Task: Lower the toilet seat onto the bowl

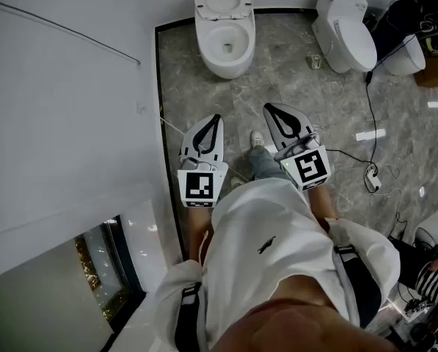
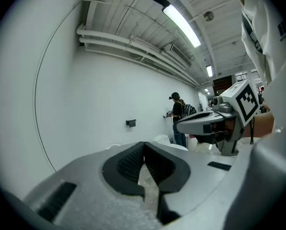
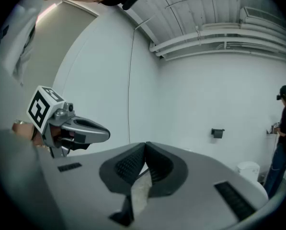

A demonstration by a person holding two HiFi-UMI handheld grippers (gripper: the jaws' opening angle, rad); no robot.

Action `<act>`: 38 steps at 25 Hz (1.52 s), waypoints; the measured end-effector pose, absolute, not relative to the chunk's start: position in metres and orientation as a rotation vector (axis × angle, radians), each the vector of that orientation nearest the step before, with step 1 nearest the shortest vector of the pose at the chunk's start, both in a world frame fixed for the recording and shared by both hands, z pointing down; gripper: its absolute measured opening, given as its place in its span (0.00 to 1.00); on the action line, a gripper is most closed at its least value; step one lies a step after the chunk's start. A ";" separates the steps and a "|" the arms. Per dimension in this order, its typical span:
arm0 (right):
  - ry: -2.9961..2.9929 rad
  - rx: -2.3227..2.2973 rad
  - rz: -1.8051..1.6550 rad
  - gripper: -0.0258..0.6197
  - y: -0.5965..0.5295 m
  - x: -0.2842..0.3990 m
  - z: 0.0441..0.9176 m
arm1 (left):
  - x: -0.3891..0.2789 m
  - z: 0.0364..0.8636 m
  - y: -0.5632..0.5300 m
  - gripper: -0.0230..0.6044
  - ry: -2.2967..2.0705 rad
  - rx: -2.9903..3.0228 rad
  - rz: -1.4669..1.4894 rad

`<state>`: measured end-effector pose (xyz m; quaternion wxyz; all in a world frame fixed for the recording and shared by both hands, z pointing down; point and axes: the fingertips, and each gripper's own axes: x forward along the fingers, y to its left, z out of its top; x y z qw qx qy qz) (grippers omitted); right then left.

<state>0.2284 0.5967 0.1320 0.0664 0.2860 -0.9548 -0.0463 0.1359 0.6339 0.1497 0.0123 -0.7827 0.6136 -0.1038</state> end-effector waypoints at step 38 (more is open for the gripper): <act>-2.949 0.685 -0.116 0.09 0.368 0.226 0.131 | 0.155 0.142 0.401 0.08 2.020 -2.346 -0.367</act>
